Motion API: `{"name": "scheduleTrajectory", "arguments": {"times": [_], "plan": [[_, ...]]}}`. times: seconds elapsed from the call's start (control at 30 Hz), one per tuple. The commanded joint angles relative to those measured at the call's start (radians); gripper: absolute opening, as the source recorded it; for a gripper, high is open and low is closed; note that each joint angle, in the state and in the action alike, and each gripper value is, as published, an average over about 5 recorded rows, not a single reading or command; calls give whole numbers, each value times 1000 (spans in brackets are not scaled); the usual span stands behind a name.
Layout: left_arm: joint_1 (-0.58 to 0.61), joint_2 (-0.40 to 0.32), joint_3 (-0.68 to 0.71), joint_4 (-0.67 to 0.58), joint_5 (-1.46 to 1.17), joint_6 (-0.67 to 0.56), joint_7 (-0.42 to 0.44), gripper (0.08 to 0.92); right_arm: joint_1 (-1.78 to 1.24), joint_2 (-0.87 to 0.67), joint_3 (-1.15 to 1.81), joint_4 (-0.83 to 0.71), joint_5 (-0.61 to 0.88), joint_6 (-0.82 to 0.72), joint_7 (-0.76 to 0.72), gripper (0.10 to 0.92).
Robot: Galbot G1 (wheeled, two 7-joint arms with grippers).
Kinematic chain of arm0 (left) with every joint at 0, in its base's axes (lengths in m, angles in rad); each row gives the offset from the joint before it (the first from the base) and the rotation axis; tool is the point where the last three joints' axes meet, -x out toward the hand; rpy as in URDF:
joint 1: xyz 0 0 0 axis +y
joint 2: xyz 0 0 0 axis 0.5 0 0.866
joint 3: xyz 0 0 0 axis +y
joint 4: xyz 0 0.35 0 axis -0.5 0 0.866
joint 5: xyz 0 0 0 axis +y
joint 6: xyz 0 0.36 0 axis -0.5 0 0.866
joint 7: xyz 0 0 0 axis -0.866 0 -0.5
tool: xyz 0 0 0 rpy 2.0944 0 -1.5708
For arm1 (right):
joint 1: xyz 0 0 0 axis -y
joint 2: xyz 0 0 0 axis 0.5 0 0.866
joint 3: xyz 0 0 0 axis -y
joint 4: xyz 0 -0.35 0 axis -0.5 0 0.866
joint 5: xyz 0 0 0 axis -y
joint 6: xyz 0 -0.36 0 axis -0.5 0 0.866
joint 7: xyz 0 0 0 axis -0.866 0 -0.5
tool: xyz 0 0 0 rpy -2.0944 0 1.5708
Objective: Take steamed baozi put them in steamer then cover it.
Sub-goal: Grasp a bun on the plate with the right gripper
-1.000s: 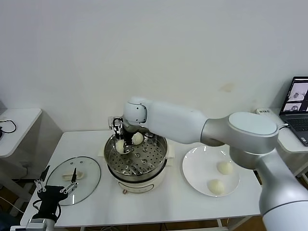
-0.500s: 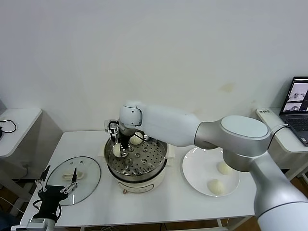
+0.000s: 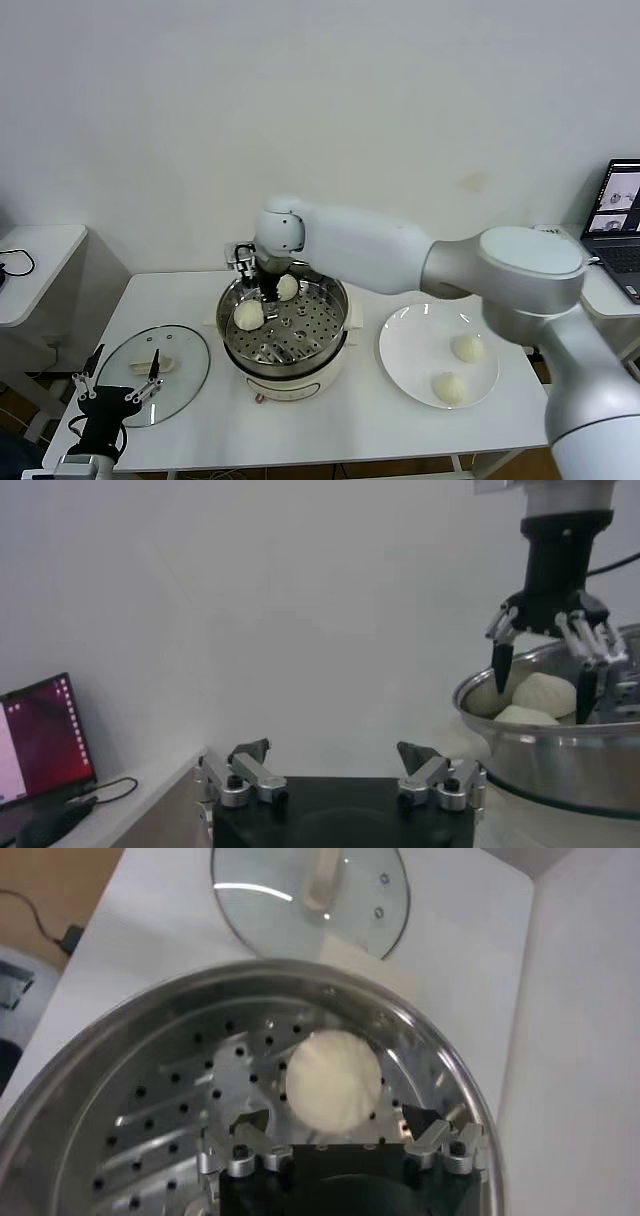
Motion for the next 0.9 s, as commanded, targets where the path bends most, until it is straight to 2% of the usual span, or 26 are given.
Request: {"name": "scheduleTrajectory", "arguments": {"times": [0.03, 0.27, 0.5, 0.9], "plan": [[-2, 9, -2, 2, -2, 2, 1, 823, 174, -276, -42, 266, 1, 48, -79, 823], [-2, 15, 10, -4, 1, 4, 3, 823, 217, -596, -63, 464, -19, 83, -107, 823], [3, 18, 20, -16, 7, 8, 4, 823, 151, -858, -71, 577, -131, 142, -131, 823], [19, -5, 40, -14, 31, 6, 3, 823, -227, -1063, 120, 598, -346, 220, -116, 823]]}}
